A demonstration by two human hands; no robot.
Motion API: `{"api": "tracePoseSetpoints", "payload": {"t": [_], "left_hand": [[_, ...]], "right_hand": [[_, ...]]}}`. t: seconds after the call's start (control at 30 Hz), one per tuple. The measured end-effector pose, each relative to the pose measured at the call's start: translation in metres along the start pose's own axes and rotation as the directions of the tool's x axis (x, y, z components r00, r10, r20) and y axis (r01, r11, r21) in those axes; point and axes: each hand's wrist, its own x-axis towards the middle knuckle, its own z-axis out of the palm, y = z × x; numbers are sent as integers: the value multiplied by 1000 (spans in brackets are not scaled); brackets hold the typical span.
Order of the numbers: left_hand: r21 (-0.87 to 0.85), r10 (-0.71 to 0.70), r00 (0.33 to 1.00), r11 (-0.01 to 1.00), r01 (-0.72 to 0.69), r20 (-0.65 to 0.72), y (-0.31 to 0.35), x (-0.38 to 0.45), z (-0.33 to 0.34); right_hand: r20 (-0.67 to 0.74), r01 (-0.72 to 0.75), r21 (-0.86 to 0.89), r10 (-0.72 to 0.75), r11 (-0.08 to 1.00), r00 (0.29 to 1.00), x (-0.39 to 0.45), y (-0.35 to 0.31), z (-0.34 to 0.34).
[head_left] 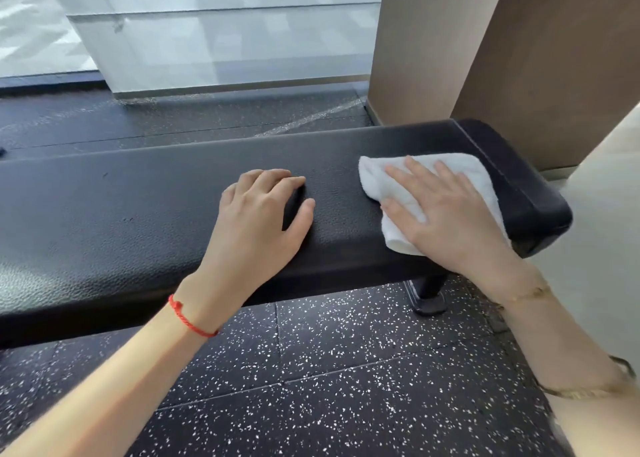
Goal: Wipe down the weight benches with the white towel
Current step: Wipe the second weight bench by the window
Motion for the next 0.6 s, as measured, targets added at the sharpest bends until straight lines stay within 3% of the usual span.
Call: {"api": "tracePoseSetpoints", "payload": {"t": [0.17, 0.33, 0.47, 0.6], "left_hand": [[49, 73, 995, 996, -77, 62, 37, 12, 21], [105, 62, 996, 992, -69, 66, 46, 17, 31], [126, 48, 996, 990, -56, 70, 52, 15, 31], [144, 38, 995, 988, -51, 90, 55, 14, 28]], "right_hand": [[-18, -126, 1, 126, 992, 992, -2, 41, -8], [31, -195, -50, 197, 979, 980, 54, 77, -13], [109, -112, -42, 116, 993, 987, 111, 73, -18], [139, 52, 18, -54, 998, 989, 125, 39, -14]]}}
